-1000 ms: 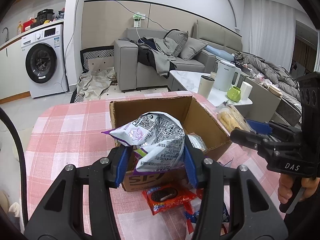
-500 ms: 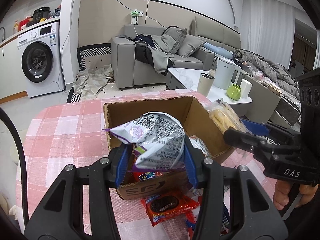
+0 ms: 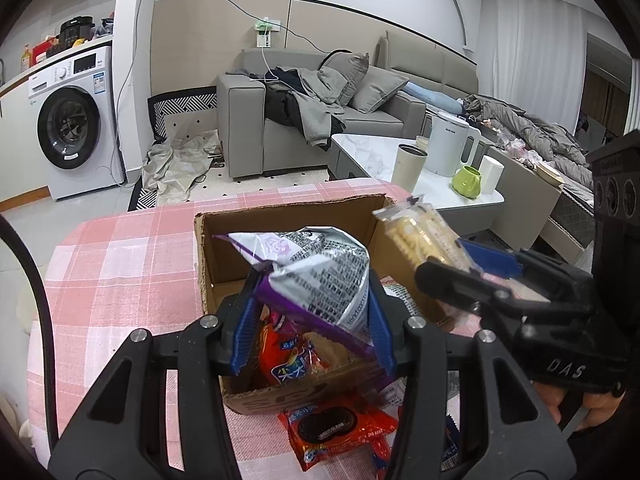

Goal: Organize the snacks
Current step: 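Lift both items and carry them over the cardboard box, then open both grippers to drop the items into the box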

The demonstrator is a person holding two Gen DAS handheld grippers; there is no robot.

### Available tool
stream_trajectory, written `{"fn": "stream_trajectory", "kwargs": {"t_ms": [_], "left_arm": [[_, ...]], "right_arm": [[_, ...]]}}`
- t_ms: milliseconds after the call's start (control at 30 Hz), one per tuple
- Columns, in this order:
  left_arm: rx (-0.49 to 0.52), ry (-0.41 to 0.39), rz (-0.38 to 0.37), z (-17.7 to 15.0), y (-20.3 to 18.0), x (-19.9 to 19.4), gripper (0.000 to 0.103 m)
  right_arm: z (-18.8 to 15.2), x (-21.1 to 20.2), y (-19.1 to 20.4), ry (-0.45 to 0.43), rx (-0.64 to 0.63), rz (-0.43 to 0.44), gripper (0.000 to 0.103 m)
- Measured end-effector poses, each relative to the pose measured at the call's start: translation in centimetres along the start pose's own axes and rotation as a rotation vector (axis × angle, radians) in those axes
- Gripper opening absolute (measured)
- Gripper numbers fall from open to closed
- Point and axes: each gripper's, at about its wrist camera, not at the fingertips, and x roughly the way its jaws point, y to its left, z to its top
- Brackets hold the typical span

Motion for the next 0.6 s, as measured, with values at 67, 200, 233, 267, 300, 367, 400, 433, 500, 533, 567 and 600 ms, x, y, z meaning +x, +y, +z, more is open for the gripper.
{"fn": "stream_trajectory", "kwargs": {"t_ms": [67, 200, 233, 267, 300, 367, 400, 433, 500, 533, 567, 600], "left_arm": [[0.001, 0.004, -0.002, 0.1, 0.0, 0.6, 0.046], [0.002, 0.013, -0.003, 0.3, 0.0, 1.7, 0.046], [0.003, 0.015, -0.003, 0.3, 0.0, 1.9, 0.046], [0.005, 0.017, -0.004, 0.3, 0.1, 2.2, 0.046], [0.006, 0.018, -0.004, 0.3, 0.0, 2.5, 0.046], [0.007, 0.025, -0.004, 0.3, 0.1, 3.0, 0.046], [0.007, 0.029, -0.003, 0.3, 0.1, 3.4, 0.046], [0.007, 0.032, -0.003, 0.3, 0.2, 3.6, 0.046], [0.007, 0.038, 0.001, 0.1, 0.0, 4.1, 0.046], [0.006, 0.043, 0.002, 0.1, 0.0, 4.3, 0.046], [0.008, 0.045, 0.01, 0.1, 0.1, 4.5, 0.045], [0.013, 0.048, 0.025, 0.0, 0.0, 4.7, 0.045]], "right_arm": [[-0.1, 0.4, 0.0, -0.002, 0.004, -0.003, 0.059], [-0.3, 1.2, -0.3, 0.005, 0.016, -0.006, 0.059], [-0.3, 1.4, -0.5, 0.007, 0.022, -0.008, 0.059], [-0.4, 1.5, -0.7, 0.01, 0.027, -0.01, 0.059], [-0.4, 1.7, -0.9, 0.012, 0.032, -0.009, 0.059], [-0.5, 2.0, -1.2, 0.012, 0.036, -0.011, 0.059], [-0.5, 2.1, -1.3, 0.012, 0.038, -0.013, 0.059], [-0.5, 2.2, -1.4, 0.013, 0.041, -0.011, 0.059], [-0.5, 2.4, -1.5, 0.015, 0.046, -0.005, 0.059], [-0.5, 2.4, -1.6, 0.014, 0.047, -0.005, 0.059], [-0.5, 2.4, -1.6, 0.013, 0.046, -0.006, 0.059], [-0.5, 2.5, -1.6, 0.013, 0.045, -0.006, 0.059]]}}
